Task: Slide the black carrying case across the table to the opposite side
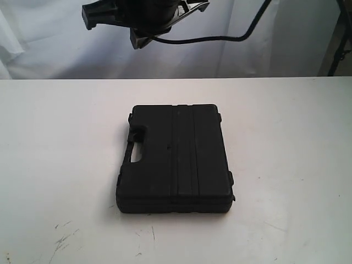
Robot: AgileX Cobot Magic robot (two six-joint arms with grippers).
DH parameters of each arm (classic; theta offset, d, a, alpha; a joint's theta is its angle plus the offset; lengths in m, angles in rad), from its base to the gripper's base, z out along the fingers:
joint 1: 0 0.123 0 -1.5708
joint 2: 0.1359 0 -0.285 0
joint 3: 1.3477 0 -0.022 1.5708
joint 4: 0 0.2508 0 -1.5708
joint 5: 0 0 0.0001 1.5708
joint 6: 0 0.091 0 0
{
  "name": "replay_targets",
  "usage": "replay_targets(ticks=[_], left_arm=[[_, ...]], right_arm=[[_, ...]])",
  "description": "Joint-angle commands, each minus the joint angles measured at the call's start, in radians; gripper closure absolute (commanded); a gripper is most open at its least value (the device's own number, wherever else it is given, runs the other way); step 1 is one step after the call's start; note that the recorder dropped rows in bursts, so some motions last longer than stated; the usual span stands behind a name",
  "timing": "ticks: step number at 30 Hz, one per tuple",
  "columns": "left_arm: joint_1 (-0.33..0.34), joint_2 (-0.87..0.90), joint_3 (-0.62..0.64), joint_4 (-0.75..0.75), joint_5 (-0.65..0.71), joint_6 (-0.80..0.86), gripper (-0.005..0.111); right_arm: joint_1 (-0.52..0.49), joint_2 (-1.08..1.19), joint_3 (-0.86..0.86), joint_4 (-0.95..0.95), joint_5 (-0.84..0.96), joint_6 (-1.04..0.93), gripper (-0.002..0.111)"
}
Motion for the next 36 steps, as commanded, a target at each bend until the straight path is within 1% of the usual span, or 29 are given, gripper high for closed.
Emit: replay_targets(ticks=[1, 3, 4, 9, 11, 14, 19, 24, 32, 36], left_arm=[[-0.004, -0.004, 0.005, -0.004, -0.009, -0.002, 0.107], [-0.004, -0.004, 0.005, -0.004, -0.009, -0.002, 0.107], [-0.004, -0.004, 0.005, -0.004, -0.009, -0.002, 0.107], [-0.004, -0.004, 0.005, -0.004, -0.009, -0.002, 0.107], [-0.004, -0.004, 0.005, -0.004, -0.009, -0.002, 0.107], [-0.004, -0.004, 0.005, -0.004, -0.009, -0.002, 0.107], [-0.004, -0.004, 0.005, -0.004, -0.009, -0.002, 0.107], [-0.004, -0.004, 0.005, -0.004, -0.009, -0.002, 0.107], [-0.004, -0.004, 0.005, -0.004, -0.009, -0.002, 0.107], [-0.004, -0.004, 0.005, -0.004, -0.009, -0.002, 0.107]], right_arm=[[0.004, -0.078, 0.006, -0.014, 0.002, 0.0, 0.108], [0.004, -0.121, 0.045, -0.011, 0.002, 0.0, 0.108], [0.004, -0.158, 0.094, -0.011, -0.013, 0.0, 0.108], [0.004, -0.329, 0.36, -0.04, -0.189, 0.0, 0.108], [-0.013, -0.391, 0.455, -0.055, -0.239, 0.0, 0.108], [-0.055, -0.483, 0.592, -0.026, -0.302, 0.0, 0.108], [-0.16, -0.638, 0.801, 0.015, -0.378, 0.004, 0.108], [-0.274, -0.791, 0.987, 0.017, -0.466, 0.004, 0.108], [-0.495, -1.088, 1.352, 0.047, -0.65, -0.003, 0.108], [-0.561, -1.223, 1.505, 0.047, -0.728, -0.023, 0.108]])
